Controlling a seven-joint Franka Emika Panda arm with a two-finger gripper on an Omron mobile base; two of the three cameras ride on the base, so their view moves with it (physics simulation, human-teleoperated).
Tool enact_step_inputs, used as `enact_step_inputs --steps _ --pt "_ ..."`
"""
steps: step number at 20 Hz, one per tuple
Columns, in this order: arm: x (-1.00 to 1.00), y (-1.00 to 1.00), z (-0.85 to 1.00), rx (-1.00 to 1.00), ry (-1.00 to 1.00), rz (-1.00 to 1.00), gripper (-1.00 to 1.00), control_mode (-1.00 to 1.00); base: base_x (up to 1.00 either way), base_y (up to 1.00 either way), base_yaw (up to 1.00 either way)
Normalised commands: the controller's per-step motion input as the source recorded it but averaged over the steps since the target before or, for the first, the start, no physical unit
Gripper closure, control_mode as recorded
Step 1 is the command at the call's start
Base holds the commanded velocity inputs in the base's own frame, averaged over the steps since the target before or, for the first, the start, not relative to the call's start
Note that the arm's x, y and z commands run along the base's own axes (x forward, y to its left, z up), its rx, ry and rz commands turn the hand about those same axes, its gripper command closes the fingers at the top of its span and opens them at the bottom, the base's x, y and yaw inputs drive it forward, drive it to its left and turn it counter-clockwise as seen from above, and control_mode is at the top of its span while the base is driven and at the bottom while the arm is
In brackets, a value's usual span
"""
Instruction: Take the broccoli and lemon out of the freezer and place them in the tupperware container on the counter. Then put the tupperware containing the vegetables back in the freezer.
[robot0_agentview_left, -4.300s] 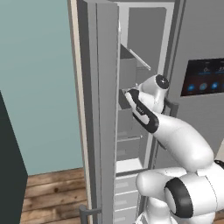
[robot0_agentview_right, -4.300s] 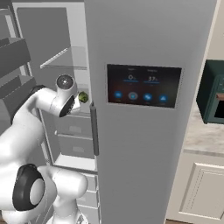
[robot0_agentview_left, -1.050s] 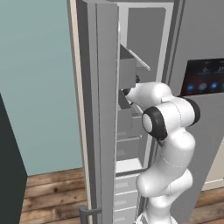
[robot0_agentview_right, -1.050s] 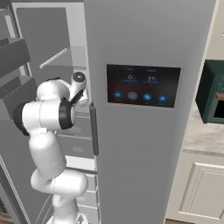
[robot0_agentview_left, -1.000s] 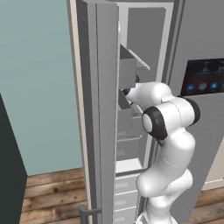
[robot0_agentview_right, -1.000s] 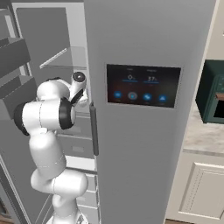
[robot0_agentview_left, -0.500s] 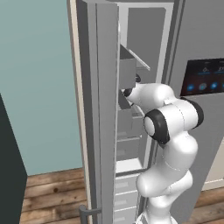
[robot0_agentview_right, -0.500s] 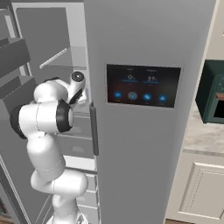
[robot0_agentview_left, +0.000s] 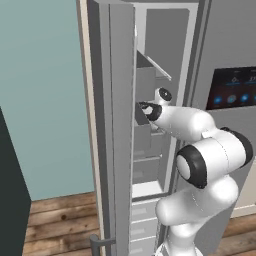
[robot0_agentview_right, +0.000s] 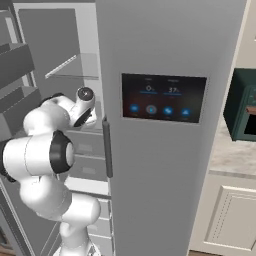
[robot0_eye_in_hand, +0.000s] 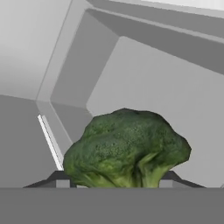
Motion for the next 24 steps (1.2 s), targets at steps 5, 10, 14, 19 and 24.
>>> enact_step_inputs --steps 5,10,14,19,24 --pt "-0.77 -0.28 0.44 0.00 0.00 0.00 1.00 -1.00 0.00 0.00 0.00" --pt "-0.79 -0.13 0.61 0.00 0.00 0.00 1.00 -1.00 0.00 0.00 0.00" --pt "-0.78 -0.27 0.81 0.00 0.00 0.00 1.00 -1.00 0.00 0.00 0.00" --pt "-0.87 -0.40 0.82 -0.04 0.00 0.00 1.00 -1.00 0.00 0.00 0.00" --pt "-1.00 -0.27 0.53 -0.13 0.00 0.00 1.00 -1.00 0.00 0.00 0.00"
